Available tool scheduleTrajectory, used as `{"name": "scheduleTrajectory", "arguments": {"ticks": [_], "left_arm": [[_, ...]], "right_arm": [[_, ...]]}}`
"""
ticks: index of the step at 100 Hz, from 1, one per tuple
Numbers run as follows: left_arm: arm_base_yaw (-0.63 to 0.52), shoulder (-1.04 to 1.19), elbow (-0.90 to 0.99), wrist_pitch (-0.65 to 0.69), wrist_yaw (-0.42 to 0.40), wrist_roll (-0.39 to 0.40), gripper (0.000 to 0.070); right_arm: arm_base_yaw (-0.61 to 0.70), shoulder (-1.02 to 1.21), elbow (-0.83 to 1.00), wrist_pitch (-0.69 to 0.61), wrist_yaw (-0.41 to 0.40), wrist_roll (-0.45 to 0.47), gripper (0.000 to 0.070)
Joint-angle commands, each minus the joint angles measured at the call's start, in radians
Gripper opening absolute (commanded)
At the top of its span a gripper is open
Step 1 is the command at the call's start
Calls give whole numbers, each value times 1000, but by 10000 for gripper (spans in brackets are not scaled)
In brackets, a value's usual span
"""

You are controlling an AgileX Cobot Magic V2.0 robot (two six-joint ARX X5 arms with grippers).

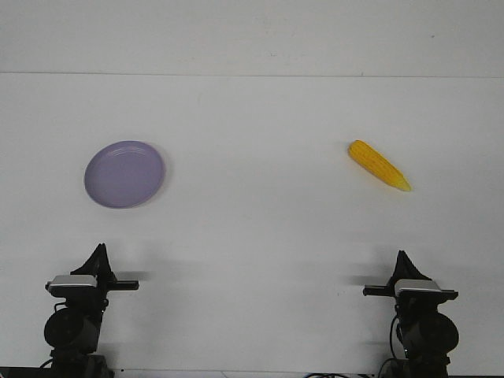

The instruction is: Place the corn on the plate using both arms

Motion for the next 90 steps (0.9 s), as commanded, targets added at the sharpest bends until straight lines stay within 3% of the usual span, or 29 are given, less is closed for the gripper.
{"name": "scheduleTrajectory", "arguments": {"ticks": [1,55,61,73,90], "left_arm": [[1,-2,-21,10,3,-6,15],[1,-2,-21,12,4,-11,15],[1,-2,-20,11,5,-58,15],[1,-2,-21,12,22,-243,15],[1,-2,-19,61,23,-322,12]], "right_arm": [[-2,0,-3,12,-1,-5,13],[-2,0,-3,12,-1,-5,13],[-2,0,-3,12,0,-5,13],[-2,0,-3,12,-1,-5,13],[-2,0,-3,12,-1,-5,13]]}}
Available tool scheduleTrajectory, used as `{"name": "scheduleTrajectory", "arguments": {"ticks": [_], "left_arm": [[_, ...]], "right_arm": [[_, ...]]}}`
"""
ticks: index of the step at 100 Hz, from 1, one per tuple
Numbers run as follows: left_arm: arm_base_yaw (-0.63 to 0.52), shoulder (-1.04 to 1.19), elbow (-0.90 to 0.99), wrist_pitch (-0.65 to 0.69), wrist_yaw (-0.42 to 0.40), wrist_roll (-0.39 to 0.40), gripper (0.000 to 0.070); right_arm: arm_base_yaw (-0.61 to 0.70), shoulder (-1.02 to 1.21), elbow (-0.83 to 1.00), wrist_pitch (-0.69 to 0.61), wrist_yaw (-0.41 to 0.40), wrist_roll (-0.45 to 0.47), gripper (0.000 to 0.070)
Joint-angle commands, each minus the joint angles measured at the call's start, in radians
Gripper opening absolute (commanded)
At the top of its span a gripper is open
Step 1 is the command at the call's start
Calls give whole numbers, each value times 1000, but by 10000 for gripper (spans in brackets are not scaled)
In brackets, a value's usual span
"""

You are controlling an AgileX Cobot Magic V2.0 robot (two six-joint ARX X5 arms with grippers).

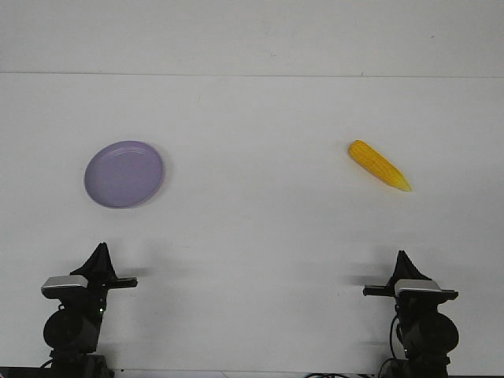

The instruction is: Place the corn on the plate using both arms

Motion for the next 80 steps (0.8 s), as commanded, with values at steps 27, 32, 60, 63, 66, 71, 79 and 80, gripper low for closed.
{"name": "scheduleTrajectory", "arguments": {"ticks": [27,32,60,63,66,71,79,80], "left_arm": [[2,123,229,-2,-7,-165,9],[2,190,310,-50,-7,-143,17],[13,589,662,-270,-27,-53,503],[20,631,686,-282,-30,-47,502],[30,673,708,-291,-29,-45,502],[55,745,747,-310,-28,-45,502],[112,862,808,-330,-11,-25,502],[121,876,815,-332,-4,-21,502]], "right_arm": [[-2,0,-3,12,-1,-5,13],[-2,0,-3,12,-1,-5,13],[-2,0,-3,12,-1,-5,13],[-2,0,-3,12,-1,-5,13],[-2,0,-3,12,-1,-5,13],[-2,0,-3,12,-1,-5,14],[-2,0,-3,12,-1,-5,13],[-2,0,-3,12,-1,-5,13]]}}
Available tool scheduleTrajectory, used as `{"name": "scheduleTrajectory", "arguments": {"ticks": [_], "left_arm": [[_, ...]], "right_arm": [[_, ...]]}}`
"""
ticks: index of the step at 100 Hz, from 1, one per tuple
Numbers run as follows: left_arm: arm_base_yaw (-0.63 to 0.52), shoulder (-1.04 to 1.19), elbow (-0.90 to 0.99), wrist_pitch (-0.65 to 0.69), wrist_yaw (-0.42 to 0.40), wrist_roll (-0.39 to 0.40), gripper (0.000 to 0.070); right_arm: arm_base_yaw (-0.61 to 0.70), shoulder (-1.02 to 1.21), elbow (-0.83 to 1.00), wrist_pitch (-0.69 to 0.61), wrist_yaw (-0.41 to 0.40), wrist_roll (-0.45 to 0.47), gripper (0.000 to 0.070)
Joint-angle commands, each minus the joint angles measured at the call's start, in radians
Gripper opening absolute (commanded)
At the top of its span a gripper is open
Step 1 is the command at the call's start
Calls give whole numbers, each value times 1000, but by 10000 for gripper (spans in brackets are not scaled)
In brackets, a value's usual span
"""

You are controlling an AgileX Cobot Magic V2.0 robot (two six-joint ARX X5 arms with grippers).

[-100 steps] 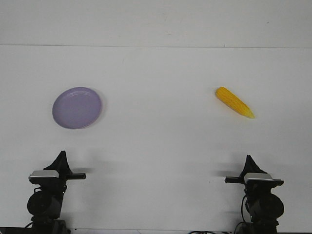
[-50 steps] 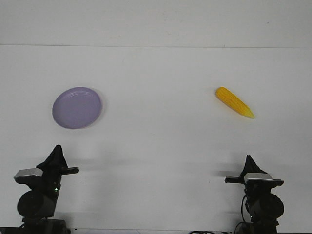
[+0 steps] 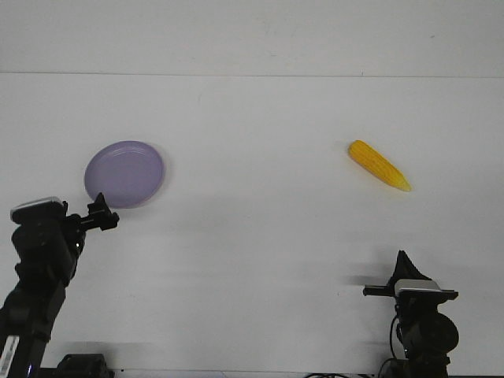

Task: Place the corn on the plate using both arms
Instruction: 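Reach the left gripper to the lavender plate's rim and grip it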

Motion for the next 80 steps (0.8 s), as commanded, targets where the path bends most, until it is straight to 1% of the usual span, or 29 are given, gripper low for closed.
{"name": "scheduleTrajectory", "arguments": {"ticks": [1,5,23,34,45,49,58,80], "left_arm": [[45,97,51,-4,22,41,502],[81,156,77,-4,46,53,501],[231,429,165,18,167,52,498],[280,585,204,45,216,48,487],[299,712,230,102,267,32,485],[299,747,233,125,280,32,474],[298,813,233,163,283,31,410],[298,907,233,244,287,1,409]], "right_arm": [[-2,0,-3,12,-1,-5,13],[-2,0,-3,12,-1,-5,13],[-2,0,-3,12,0,-5,13],[-2,0,-3,12,-1,-5,13],[-2,0,-3,12,-1,-5,13],[-2,0,-3,12,-1,-5,13],[-2,0,-3,12,-1,-5,13],[-2,0,-3,12,-1,-5,13]]}}
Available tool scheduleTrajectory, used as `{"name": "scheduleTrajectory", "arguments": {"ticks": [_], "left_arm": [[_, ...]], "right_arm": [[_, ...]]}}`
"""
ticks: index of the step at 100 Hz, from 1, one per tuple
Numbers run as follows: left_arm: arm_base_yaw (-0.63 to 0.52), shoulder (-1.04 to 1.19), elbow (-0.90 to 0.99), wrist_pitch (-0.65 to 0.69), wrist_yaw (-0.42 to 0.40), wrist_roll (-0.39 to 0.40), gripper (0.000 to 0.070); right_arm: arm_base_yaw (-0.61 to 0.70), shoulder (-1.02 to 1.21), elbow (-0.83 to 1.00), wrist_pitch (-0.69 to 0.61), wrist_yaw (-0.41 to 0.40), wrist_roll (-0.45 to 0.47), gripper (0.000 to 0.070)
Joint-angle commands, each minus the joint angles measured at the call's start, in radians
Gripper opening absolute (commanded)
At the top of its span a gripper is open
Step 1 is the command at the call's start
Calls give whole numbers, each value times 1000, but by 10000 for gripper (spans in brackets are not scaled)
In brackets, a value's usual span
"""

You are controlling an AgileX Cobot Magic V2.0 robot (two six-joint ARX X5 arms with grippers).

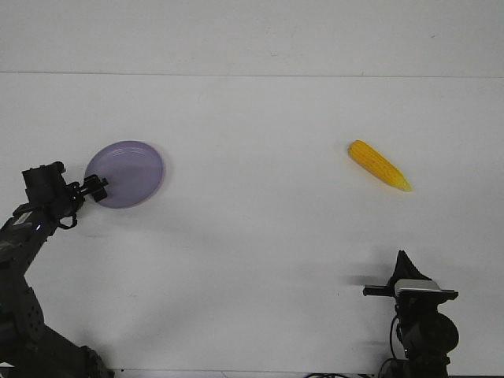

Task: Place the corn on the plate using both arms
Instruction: 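Reach the left gripper to the lavender plate's rim and grip it, then drag the plate with the left gripper toward the table center, nearer the robot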

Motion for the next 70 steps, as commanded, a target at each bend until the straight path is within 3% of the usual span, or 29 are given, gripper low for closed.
{"name": "scheduleTrajectory", "arguments": {"ticks": [1,15,26,38,47,55,65,70], "left_arm": [[2,28,21,27,6,-13,409],[-8,59,21,74,6,-35,402],[-17,74,21,101,7,-50,287],[-24,85,21,112,7,-55,278],[-30,89,21,113,5,-56,209],[-30,91,21,114,2,-58,197],[-30,91,21,114,1,-58,7],[-30,90,21,114,1,-58,10]], "right_arm": [[-2,0,-3,12,-1,-5,13],[-2,0,-3,12,-1,-5,13],[-2,0,-3,12,-1,-5,13],[-2,0,-3,12,-1,-5,13],[-2,0,-3,12,-1,-5,13],[-2,0,-3,12,-1,-5,13],[-2,0,-3,12,-1,-5,13],[-2,0,-3,12,-1,-5,13]]}}
